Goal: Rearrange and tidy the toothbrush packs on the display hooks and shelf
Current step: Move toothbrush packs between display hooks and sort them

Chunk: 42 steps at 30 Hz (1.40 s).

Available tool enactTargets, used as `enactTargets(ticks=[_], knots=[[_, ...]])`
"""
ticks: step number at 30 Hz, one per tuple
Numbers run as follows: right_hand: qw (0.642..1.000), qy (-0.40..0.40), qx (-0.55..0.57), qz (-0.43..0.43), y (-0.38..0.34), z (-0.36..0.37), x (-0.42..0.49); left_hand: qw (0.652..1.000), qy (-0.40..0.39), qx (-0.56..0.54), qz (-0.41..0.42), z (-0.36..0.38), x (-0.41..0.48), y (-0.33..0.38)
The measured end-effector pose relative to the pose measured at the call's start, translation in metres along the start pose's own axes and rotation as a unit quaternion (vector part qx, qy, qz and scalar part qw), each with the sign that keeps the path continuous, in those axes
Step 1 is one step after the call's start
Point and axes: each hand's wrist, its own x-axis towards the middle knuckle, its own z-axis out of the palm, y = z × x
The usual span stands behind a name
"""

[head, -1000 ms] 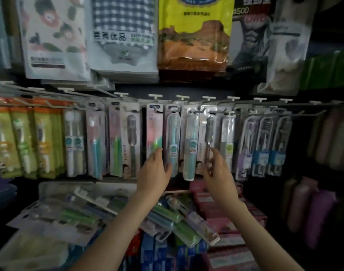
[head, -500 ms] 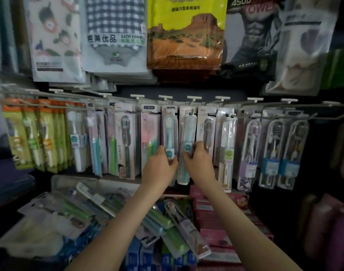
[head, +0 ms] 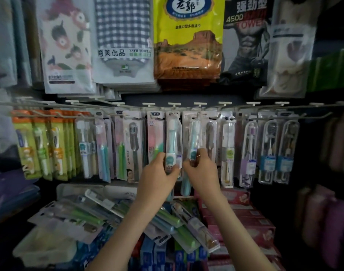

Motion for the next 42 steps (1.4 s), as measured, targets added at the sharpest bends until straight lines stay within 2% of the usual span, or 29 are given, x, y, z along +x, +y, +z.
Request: enactTargets(ticks=[8, 12, 18, 22, 26, 33, 42], knots=[[0.999, 0.039, -0.028, -0.006, -0.042, -0.023, -0.029, 0.986, -0.030, -0.158, -0.038, -0.023, -0.021, 0.008], [1.000, 0.006, -0.004, -0.019, -0.060, -0.020, -0.051, 0.979, -0.036, -0.189, -0.067, -0.034, -0.038, 0.000], [0.998, -0.050, -0.013, -0.042, -0.083, 0.048, -0.076, 0.981, -0.015, -0.153, -0.121, -0.090, -0.050, -0.053], [0.993, -0.088, -0.031, -0.078, -0.114, 0.105, -0.074, 0.987, -0.003, -0.088, -0.131, -0.144, -0.048, -0.098], [0.988, -0.106, -0.041, -0.102, -0.146, 0.158, -0.063, 0.988, 0.031, -0.067, -0.134, -0.193, -0.045, -0.140], [0.991, -0.064, -0.064, -0.096, -0.177, 0.212, -0.047, 0.989, 0.060, -0.038, -0.128, -0.248, -0.039, -0.198], [0.987, -0.043, -0.133, -0.081, -0.185, 0.235, -0.045, 0.990, 0.050, -0.034, -0.124, -0.259, -0.038, -0.223]])
